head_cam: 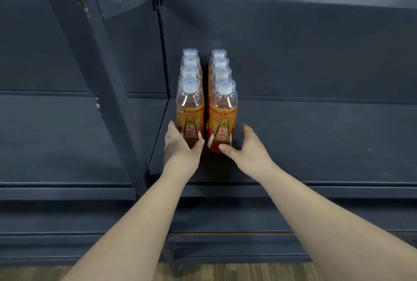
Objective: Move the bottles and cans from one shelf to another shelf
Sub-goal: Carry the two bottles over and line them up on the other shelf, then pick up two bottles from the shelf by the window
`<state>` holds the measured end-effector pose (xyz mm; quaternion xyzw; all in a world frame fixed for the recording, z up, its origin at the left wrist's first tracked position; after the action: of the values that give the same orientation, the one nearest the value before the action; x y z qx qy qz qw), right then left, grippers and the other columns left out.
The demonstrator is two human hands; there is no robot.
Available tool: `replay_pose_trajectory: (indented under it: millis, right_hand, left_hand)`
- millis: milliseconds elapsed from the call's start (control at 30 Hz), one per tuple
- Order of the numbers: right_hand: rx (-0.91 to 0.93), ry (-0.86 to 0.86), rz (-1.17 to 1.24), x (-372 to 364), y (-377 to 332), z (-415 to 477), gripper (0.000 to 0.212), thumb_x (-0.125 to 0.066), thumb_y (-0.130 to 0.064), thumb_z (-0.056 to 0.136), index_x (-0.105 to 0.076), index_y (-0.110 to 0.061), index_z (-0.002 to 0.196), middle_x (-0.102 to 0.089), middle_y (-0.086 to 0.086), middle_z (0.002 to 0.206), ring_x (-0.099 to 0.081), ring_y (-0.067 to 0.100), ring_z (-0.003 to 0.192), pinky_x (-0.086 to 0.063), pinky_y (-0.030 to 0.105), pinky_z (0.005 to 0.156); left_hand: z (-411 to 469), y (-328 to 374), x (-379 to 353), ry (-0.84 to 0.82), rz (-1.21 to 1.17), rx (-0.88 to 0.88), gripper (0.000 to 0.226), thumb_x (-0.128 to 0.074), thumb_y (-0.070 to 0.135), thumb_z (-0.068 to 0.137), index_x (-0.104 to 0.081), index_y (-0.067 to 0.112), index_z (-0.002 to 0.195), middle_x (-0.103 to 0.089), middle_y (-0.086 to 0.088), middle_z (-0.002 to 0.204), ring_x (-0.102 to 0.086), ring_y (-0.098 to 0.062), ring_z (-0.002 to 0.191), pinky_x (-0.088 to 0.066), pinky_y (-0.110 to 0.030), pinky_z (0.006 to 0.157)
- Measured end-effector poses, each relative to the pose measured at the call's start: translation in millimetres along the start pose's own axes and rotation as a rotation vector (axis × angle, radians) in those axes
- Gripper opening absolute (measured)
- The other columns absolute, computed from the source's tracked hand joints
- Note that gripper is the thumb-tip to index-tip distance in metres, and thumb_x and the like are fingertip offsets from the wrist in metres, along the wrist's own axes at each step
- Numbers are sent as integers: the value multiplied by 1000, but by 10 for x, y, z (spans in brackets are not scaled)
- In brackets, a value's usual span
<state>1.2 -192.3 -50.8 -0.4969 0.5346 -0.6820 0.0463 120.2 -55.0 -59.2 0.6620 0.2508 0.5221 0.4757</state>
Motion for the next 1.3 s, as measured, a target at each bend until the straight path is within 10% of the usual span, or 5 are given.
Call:
replay_pose_trajectory:
  millis: [533, 1300]
  right_hand:
    - [201, -15, -549, 836, 428, -710, 73, -32, -57, 103, -7, -18, 160, -8, 8, 167, -4, 28, 154, -7, 44, 125]
    - [-518, 449, -475, 4094, 3237, -3011, 66, -33, -52, 104, -21, -13, 157, -29, 11, 159, -19, 30, 148, -15, 41, 122]
  left_hand:
    - [-1051, 662, -512, -20, 414, -241, 64, -53, 40, 99, -26, 15, 151, -32, -15, 155, -35, -38, 140, -39, -50, 108]
    - [-3884, 2530, -4068, -742, 577, -1017, 56, -40, 48, 103, -42, 8, 142, -45, -9, 148, -39, -28, 137, -29, -41, 113]
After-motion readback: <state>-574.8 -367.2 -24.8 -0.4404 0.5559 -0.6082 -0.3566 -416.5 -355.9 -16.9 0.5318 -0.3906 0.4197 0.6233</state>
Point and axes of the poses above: each hand's wrist, its own z-axis towards the middle knuckle, its own x-axis out of the back of the hand, y = z × x, the point moved 3 cm from there along z, towards the middle knuckle
